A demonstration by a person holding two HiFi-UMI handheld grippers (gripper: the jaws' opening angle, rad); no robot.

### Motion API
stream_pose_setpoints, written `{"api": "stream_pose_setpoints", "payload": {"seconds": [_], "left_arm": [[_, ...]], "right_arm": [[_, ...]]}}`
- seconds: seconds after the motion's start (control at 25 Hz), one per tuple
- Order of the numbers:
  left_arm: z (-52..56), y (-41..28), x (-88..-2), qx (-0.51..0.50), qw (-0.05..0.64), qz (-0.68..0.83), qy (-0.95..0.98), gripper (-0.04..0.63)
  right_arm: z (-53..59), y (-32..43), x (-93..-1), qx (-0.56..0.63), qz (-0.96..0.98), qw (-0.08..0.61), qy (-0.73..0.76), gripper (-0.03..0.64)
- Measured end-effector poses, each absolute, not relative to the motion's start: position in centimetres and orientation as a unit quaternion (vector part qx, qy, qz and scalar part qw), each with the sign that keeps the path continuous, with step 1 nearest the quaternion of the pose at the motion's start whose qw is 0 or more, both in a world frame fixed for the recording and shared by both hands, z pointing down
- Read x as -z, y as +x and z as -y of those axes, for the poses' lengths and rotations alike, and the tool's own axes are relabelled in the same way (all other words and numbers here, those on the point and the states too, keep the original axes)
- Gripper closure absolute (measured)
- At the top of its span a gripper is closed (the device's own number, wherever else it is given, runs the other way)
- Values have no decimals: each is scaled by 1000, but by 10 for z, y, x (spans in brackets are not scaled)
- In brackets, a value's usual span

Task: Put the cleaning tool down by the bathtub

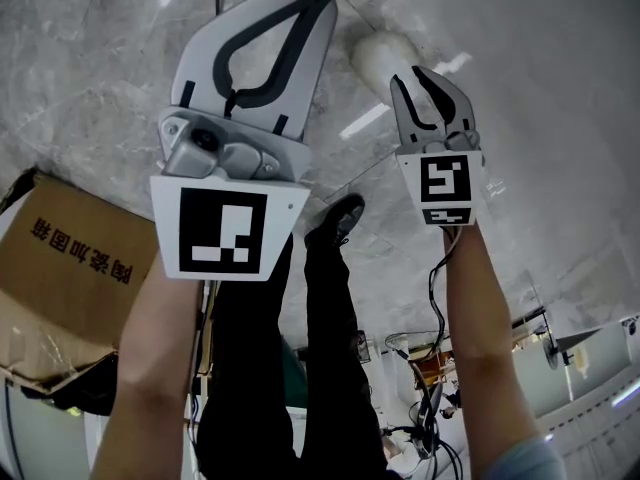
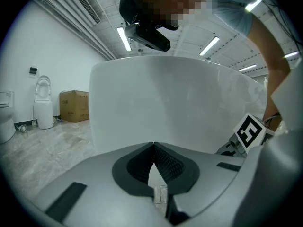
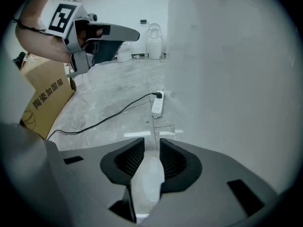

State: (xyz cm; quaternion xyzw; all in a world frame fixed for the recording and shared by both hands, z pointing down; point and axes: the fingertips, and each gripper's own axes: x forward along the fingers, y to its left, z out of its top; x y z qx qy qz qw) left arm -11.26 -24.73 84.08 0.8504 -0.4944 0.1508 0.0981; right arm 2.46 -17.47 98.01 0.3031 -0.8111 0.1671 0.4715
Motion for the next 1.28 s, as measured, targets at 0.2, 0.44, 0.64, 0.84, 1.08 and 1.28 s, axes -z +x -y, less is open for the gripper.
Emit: {"api": "stream_pose_setpoints", "payload": {"seconds": [0.2,0.44,0.64,0.84,1.08,1.28], "left_arm": [[246,-111,-821,-147,90,498,850,580],[244,-122,-774,-134,84,520,839,580],[245,-126,-708,-108,77,539,832,580],[243,-128,-611,-64,42,560,825,580],[234,-120,-505,-39,-1,568,822,580],[215,-104,-424,-37,-43,567,822,580]], "right_arm": [[181,15,-952,-156,821,453,311,506],[190,-8,-888,-129,838,413,333,511],[208,-31,-800,-80,870,332,357,520],[228,-51,-692,-68,876,251,406,531],[231,-53,-555,-40,880,170,441,549],[226,-43,-449,8,882,118,455,596]]}}
